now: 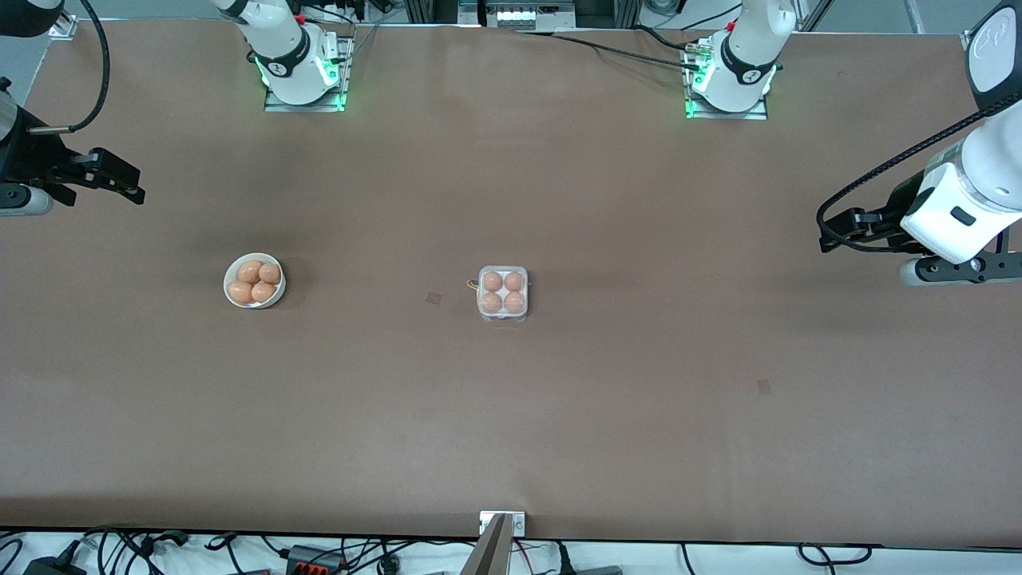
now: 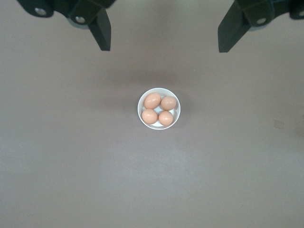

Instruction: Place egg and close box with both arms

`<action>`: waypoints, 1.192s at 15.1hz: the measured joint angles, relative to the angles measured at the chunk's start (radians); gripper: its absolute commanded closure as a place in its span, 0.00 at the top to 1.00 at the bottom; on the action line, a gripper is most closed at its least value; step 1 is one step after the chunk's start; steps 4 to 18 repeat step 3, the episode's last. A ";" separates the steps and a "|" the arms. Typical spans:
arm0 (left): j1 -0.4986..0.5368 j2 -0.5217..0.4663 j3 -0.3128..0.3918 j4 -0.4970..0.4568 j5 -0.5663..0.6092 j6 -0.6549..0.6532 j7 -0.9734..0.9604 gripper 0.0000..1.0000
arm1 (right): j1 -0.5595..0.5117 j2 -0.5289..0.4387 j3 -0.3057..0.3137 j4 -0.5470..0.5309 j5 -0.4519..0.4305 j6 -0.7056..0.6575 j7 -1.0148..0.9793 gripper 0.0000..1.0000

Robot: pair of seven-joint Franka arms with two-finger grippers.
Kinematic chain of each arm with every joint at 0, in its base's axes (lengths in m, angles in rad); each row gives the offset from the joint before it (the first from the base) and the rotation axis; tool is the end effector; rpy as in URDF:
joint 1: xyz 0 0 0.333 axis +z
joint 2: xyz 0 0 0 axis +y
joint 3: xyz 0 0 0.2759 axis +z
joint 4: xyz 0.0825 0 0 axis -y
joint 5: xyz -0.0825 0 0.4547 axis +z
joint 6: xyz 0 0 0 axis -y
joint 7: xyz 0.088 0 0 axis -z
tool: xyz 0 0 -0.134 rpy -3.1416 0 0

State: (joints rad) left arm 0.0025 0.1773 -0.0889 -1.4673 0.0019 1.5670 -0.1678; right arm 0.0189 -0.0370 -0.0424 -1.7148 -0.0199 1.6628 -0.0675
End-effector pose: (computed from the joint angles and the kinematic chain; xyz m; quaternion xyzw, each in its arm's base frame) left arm 0.6645 -0.0538 0.4988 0.9984 0.0410 -0.0390 0.0020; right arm 0.6189 -0.0173 0.5099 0.9997 0.0230 -0.0079 0.0088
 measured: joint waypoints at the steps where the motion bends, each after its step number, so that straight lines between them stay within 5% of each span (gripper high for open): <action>1: 0.000 0.000 0.000 0.000 0.000 0.000 0.000 1.00 | 0.000 0.000 0.000 0.000 0.000 0.000 0.000 1.00; 18: 0.000 0.000 0.000 0.000 0.000 0.000 -0.001 1.00 | 0.000 0.000 0.000 0.000 0.000 0.000 0.000 1.00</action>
